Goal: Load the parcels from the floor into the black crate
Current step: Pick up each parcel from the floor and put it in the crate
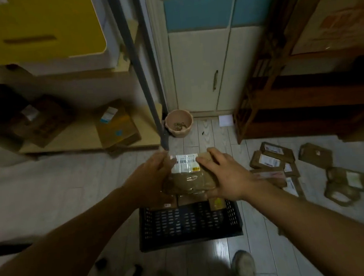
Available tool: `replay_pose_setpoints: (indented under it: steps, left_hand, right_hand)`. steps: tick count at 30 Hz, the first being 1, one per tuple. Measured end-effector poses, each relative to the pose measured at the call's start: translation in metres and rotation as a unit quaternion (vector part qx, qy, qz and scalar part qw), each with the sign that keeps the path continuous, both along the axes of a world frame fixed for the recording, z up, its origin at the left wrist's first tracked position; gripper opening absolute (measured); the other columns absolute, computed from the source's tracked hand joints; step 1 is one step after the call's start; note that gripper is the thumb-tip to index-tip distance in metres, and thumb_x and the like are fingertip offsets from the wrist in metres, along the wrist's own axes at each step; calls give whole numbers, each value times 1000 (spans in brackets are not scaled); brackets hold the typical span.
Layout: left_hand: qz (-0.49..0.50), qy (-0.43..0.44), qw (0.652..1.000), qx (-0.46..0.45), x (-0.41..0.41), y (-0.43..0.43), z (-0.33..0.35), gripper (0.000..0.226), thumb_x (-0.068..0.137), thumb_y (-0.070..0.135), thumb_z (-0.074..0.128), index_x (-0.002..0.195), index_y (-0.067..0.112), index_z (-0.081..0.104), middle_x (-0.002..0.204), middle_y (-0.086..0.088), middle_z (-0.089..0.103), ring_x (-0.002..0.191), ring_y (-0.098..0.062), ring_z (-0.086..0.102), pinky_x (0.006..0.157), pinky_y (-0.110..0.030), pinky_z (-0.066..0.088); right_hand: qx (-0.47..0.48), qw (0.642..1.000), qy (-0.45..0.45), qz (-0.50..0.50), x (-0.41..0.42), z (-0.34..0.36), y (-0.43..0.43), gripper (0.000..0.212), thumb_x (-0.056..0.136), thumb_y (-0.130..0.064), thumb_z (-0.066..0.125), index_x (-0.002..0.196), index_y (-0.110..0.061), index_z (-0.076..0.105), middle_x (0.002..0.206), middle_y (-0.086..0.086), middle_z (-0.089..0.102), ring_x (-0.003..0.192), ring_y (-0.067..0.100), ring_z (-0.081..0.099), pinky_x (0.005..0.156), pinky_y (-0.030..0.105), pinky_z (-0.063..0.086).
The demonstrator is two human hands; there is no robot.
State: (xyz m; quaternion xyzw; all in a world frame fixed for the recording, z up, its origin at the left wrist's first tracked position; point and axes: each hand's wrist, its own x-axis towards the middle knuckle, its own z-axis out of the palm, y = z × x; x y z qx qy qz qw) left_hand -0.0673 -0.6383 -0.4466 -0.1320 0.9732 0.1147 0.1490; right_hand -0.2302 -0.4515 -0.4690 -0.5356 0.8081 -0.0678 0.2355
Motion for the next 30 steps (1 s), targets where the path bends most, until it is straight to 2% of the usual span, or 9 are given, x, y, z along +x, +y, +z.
replay_pose_setpoints:
  steps: [3, 6, 9, 11, 13, 19, 23, 26, 30]
  left_hand:
    - [-6, -43, 999, 25, -9, -15, -54, 100, 73, 58, 64, 147, 31, 3, 156, -1, -2, 143, -29, -4, 115, -51, 17]
    - [0, -45, 998, 45, -15, -24, -125, 99, 74, 58, 62, 148, 31, 1, 155, 3, -6, 142, -27, -13, 113, -49, 8]
    - [18, -50, 997, 58, -22, -27, -207, 102, 73, 58, 64, 147, 31, 0, 154, 7, -11, 141, -22, -16, 112, -46, 12]
    - [27, -68, 995, 66, -27, -28, -264, 103, 72, 61, 63, 147, 32, -2, 152, 9, -13, 140, -19, -16, 113, -50, 18]
    - [27, -87, 994, 62, -30, -27, -323, 102, 73, 62, 61, 148, 31, -2, 154, 4, -13, 142, -21, -14, 114, -50, 21]
    - [8, -105, 994, 32, -44, -33, -474, 102, 72, 63, 61, 148, 30, 1, 156, -4, -4, 143, -26, -2, 115, -41, 11]
    - [8, -71, 997, 26, -56, -40, -541, 96, 73, 57, 62, 148, 30, 9, 155, -6, 3, 142, -27, 5, 114, -43, 12]
    - [13, -87, 996, 24, -55, -45, -573, 94, 76, 57, 60, 149, 30, 6, 156, -6, -1, 143, -27, 0, 115, -46, 8]
    - [33, -92, 995, 7, -53, -43, -593, 88, 83, 53, 55, 149, 28, 2, 156, -8, -4, 143, -29, -3, 115, -46, 7]
  right_hand:
    - [21, 1000, -15, -8, -1, -46, -11, 102, 70, -59, 68, 144, -42, 0, 153, -8, -16, 140, 27, 0, 111, 49, 23]
    - [42, 999, -31, 1, -13, -107, -21, 100, 75, -54, 68, 145, -41, -2, 152, -10, -22, 142, 26, -7, 112, 50, 20]
    - [49, 998, -47, 0, -25, -181, -30, 98, 77, -42, 71, 146, -39, 1, 150, -13, -23, 142, 26, -9, 113, 48, 17]
    - [58, 997, -56, -5, -30, -235, -35, 99, 76, -35, 73, 146, -39, 3, 151, -11, -20, 142, 28, -7, 113, 48, 16]
    - [71, 996, -61, -8, -32, -291, -37, 98, 77, -33, 72, 146, -39, 4, 153, -6, -18, 142, 30, -5, 112, 48, 17]
    - [116, 992, -54, -9, -40, -444, -41, 97, 78, -38, 70, 146, -39, 1, 154, -2, -18, 141, 34, -2, 112, 48, 20]
    - [105, 994, -38, -21, -51, -517, -48, 96, 74, -43, 72, 144, -39, 5, 154, -4, -13, 142, 31, 4, 113, 46, 19]
    - [98, 994, -41, -9, -51, -551, -54, 94, 75, -42, 72, 144, -35, 9, 155, 1, -12, 142, 33, 6, 111, 45, 21]
    - [91, 995, -36, -15, -45, -574, -63, 87, 80, -34, 69, 146, -31, 12, 156, 5, -14, 142, 37, 3, 110, 50, 21]
